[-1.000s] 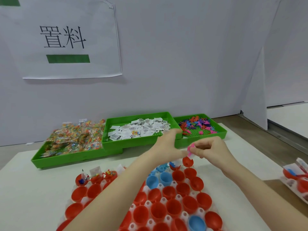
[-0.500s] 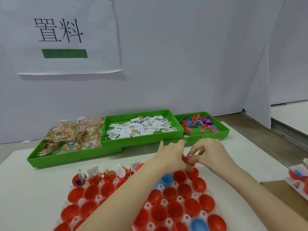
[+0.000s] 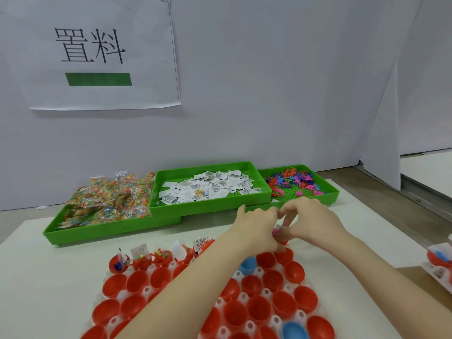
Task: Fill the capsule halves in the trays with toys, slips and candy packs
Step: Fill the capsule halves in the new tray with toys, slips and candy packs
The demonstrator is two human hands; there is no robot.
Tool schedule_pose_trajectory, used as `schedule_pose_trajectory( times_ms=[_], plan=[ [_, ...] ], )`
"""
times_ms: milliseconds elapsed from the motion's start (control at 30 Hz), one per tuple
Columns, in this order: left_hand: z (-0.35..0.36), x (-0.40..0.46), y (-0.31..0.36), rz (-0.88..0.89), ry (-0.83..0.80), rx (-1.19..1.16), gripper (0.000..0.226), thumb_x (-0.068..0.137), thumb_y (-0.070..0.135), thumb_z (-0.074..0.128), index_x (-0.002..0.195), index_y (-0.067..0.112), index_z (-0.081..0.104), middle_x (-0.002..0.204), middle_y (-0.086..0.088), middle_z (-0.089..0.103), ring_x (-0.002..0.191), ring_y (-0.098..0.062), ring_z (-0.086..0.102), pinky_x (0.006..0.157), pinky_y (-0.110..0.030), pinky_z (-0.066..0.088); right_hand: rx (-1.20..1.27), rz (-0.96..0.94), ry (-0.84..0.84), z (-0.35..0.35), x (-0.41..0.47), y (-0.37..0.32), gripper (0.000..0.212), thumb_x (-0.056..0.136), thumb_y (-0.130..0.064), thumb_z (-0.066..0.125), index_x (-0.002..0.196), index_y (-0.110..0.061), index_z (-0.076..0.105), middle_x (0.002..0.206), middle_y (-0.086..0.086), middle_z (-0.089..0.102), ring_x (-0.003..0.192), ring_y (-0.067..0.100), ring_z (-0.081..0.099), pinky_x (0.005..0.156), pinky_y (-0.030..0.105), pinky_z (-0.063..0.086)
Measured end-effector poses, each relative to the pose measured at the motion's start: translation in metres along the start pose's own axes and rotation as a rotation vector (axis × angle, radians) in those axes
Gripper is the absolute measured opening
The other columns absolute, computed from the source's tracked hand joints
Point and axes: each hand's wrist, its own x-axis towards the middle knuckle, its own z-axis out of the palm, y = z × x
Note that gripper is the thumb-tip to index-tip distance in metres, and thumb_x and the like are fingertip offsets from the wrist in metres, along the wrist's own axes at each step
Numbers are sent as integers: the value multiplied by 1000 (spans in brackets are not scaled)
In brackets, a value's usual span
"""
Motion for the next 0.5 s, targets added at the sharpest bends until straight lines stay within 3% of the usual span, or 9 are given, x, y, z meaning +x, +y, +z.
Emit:
schedule_pose_trajectory(
  times_ms=[67, 167, 267, 400, 467, 500],
  plan=[
    [-2, -1, 1, 5, -5, -2, 62, 82, 36, 64, 132, 12, 37, 117, -8, 62, 119, -28, 49, 112, -48, 8, 141, 34, -54, -2, 1, 4, 30, 64, -35, 80, 90, -30, 65, 72, -19, 64, 81, 7, 61, 70, 26, 48],
    [-4, -1, 2, 18, -8, -28, 62, 81, 36, 64, 132, 13, 38, 114, -8, 63, 118, -27, 51, 113, -47, 4, 236, 48, -85, -5, -1, 8, 30, 62, -29, 82, 86, -26, 65, 72, -15, 65, 75, 7, 63, 82, 32, 51],
    [-3, -1, 1, 30, -4, -13, 65, 80, 40, 65, 133, 13, 38, 115, -8, 62, 119, -26, 50, 113, -46, 2, 251, 46, -118, -6, -2, 7, 39, 59, -18, 84, 93, -20, 67, 76, -11, 66, 74, 7, 61, 79, 29, 51],
    [-12, -8, -3, 75, 48, -52, 80, 76, 51, 66, 140, 19, 30, 130, -3, 54, 127, -19, 43, 113, -46, -7, 347, -13, -119, -22, -4, 8, 38, 59, -9, 84, 88, -23, 64, 79, -10, 64, 66, -2, 56, 57, 7, 42],
    [-26, -19, -20, 86, 210, -198, 76, 76, 56, 63, 139, 26, 34, 135, 9, 49, 127, -8, 40, 114, -43, -5, 579, -30, 1, -35, 3, 13, 29, 61, -4, 81, 80, -21, 68, 77, -6, 67, 66, 0, 60, 52, 3, 40],
    [-35, -27, -34, 72, 335, -299, 66, 78, 54, 62, 135, 27, 42, 128, 15, 52, 121, -3, 43, 115, -39, 2, 692, -31, 84, -39, 9, 14, 22, 64, -4, 80, 77, -19, 69, 75, -5, 67, 65, -1, 60, 50, 3, 40]
  ],
)
